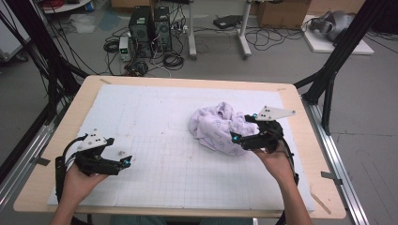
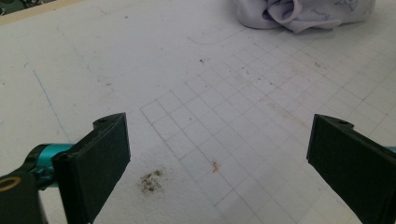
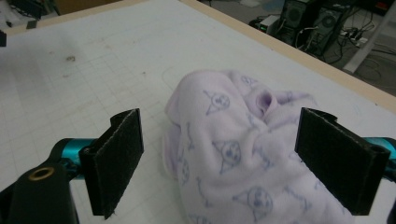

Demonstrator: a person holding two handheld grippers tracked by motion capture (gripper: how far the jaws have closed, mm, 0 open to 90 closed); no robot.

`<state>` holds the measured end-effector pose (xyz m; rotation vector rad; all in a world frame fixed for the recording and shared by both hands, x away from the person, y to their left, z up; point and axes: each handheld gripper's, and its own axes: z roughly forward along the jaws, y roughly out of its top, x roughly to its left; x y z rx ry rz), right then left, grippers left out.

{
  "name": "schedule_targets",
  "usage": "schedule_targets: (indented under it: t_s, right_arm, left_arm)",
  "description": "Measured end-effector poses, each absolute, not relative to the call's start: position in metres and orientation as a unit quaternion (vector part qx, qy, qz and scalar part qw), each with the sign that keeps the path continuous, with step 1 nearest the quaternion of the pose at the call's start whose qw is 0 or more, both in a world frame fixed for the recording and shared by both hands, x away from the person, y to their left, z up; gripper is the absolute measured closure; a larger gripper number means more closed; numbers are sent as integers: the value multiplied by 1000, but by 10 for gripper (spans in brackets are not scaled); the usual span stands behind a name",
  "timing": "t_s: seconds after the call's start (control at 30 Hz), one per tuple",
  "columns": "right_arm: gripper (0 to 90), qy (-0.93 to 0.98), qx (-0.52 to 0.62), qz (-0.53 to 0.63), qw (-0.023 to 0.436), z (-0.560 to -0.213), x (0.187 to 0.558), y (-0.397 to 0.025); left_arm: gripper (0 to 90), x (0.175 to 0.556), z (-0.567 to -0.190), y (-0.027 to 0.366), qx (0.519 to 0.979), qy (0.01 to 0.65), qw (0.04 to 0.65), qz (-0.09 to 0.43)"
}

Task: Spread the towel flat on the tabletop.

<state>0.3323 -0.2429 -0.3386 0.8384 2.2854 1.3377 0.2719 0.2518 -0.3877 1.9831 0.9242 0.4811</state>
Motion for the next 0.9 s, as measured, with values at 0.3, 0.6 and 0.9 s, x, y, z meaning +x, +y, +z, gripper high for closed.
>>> schedule_targets:
  t_s: [0.3,0.6,0.9]
  right_arm:
    - [159,826,306,450,148,-351,373,-217]
    - [305,847,326,407,108,-391,403,-195]
    - [675,864,282,408,90,-392,401,-174]
  left_arm:
    - [65,277,-388,245,798,367,440,187]
    - [65,280,-391,242,799,369,440,181]
    - [65,281,-392,242,799,369,440,179]
